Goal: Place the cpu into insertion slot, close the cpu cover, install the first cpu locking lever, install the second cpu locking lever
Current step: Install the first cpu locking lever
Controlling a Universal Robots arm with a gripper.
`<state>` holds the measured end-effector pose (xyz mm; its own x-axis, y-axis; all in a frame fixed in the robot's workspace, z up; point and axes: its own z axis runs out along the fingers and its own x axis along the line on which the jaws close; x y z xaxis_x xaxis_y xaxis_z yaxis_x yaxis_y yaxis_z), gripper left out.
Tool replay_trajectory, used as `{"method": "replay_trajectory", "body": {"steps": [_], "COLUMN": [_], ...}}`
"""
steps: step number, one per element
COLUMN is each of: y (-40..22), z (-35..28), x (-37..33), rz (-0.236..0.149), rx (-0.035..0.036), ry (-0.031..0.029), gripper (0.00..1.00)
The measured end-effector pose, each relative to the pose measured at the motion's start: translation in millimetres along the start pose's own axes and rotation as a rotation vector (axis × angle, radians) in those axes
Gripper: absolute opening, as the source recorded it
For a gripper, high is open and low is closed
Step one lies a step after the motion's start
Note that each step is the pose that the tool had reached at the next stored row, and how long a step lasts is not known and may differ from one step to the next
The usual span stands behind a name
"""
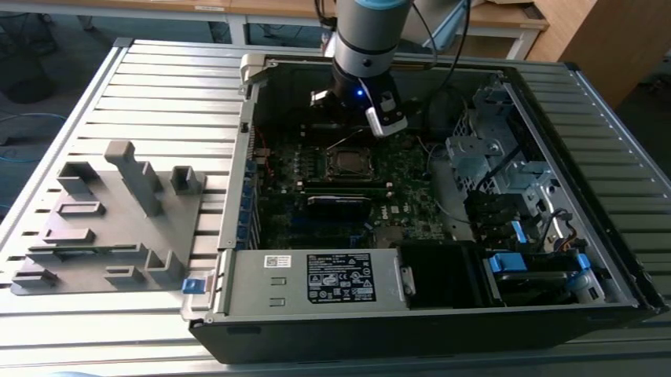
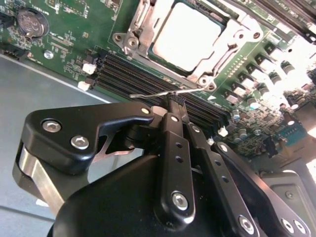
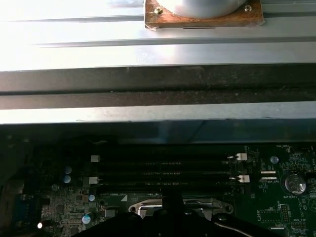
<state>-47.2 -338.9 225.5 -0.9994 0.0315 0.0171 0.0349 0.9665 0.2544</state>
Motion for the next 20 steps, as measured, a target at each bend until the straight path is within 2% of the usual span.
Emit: {"method": "replay_trajectory", "body": {"steps": [8, 20], "y": [1.1, 1.6], "z": [1.0, 7.5], "x": [-1.0, -3.0], "rz": [0.000, 0.000], "rx": [0.0002, 0.0003], "ry": [0.0002, 0.0002], "gripper": [0.11, 0.11]}}
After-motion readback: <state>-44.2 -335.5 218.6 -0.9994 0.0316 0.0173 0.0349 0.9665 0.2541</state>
